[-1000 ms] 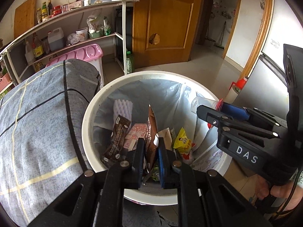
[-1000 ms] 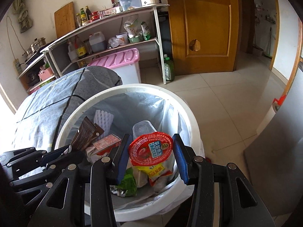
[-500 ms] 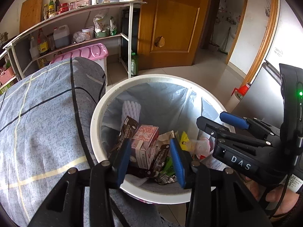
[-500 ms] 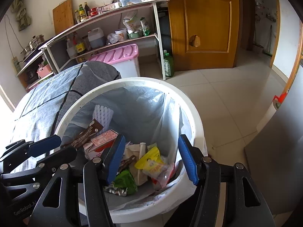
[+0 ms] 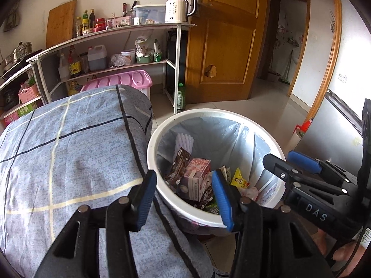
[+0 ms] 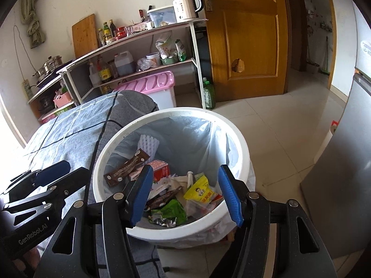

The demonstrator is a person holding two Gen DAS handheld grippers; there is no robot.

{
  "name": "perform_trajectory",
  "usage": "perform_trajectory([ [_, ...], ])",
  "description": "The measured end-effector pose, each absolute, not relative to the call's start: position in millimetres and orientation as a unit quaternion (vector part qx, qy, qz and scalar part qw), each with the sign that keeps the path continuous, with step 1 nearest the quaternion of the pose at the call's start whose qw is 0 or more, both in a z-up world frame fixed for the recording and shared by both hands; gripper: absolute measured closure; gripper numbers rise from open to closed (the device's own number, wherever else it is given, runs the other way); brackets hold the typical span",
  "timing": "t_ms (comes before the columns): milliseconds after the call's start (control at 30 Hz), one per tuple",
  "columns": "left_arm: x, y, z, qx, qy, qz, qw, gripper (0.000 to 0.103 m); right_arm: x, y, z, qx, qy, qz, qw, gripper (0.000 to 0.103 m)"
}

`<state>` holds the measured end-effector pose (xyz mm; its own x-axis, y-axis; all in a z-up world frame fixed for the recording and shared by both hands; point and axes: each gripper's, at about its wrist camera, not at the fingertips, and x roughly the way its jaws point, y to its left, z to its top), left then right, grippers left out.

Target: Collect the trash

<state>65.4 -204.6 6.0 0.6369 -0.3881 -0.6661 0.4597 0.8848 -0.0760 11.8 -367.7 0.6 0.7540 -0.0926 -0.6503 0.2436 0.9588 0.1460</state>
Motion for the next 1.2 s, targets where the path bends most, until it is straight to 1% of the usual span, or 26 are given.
perform_trajectory([
  [233, 45.8, -188.0, 10.6, 0.051, 0.326, -0.207, 0.921, 0.048, -16.7, -346.0, 9.5, 0.092, 0.308, -0.103, 0.941, 0.044],
  [567, 23.8, -176.7, 11.7, 0.049, 0.307, -0.189, 0.931, 0.048, -45.0, -333.8, 8.9, 0.097, 0.292, -0.11, 0.945, 0.044],
  [933, 16.2, -176.1, 6.7, 0.036, 0.315, -0.2, 0.927, 0.048, -50.9, -328.0, 8.6, 0.094, 0.289, -0.108, 0.947, 0.044],
  [1200, 13.3, -179.7, 6.1, 0.055, 0.314, -0.182, 0.93, 0.047, -52.3, -327.6, 8.1, 0.094, 0.29, -0.108, 0.946, 0.044],
])
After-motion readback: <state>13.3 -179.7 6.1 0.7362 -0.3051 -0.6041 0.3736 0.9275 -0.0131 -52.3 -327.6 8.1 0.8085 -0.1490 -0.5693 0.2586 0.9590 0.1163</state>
